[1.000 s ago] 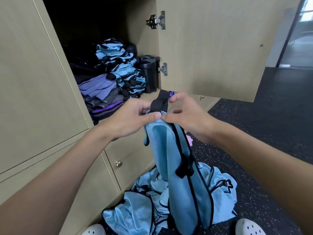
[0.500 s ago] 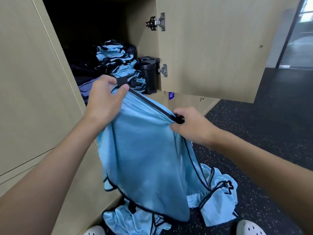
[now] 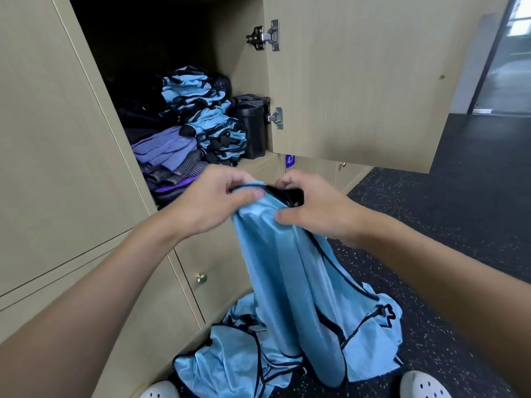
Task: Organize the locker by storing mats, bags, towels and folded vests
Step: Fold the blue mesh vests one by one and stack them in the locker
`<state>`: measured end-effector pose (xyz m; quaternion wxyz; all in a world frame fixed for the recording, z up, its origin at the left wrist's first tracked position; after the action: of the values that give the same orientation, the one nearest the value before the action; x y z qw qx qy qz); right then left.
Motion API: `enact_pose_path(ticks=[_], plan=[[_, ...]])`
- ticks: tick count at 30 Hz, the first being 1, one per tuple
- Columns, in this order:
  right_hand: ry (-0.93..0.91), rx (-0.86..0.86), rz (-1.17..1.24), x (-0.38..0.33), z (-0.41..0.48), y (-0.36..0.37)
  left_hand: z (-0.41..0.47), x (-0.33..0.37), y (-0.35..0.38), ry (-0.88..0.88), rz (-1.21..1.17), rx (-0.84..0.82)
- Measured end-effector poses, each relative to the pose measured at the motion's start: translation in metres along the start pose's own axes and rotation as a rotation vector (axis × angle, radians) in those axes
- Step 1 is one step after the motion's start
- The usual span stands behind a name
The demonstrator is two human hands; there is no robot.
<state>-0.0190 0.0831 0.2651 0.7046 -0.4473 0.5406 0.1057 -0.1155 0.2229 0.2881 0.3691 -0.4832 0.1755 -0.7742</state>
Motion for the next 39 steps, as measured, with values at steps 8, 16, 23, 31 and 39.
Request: enact_pose_path(ticks=[8, 16, 23, 31, 39], plan=[[0.081, -0.048, -0.065, 0.009, -0.005, -0.024, -0.006, -0.026, -0.071, -0.138, 0.207, 0.504], [0.07, -0.12, -0.316, 0.016, -0.007, -0.028, -0.015, -0.041, -0.083, -0.296, 0.508, 0.436], [-0.088, -0.088, -0.459, -0.003, -0.009, -0.024, -0.016, -0.028, -0.032, -0.228, 0.284, -0.045], [-0.13, -0.164, -0.269, -0.016, -0.008, -0.011, -0.017, 0.002, 0.057, -0.158, -0.411, -0.348], [-0.058, -0.06, -0.083, -0.011, -0.011, -0.037, -0.01, 0.007, 0.047, -0.16, -0.427, -0.121]])
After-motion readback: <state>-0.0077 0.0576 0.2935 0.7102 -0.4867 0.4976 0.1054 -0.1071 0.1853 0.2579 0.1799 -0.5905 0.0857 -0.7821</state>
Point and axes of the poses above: each hand's wrist, its own z-axis towards the middle knuckle, its own y-axis out of the palm, x = y × z, the point moved 4 cm from there along z, towards the middle knuckle, and after that the axes turned 14 degrees about y, right-handed, at the moved point
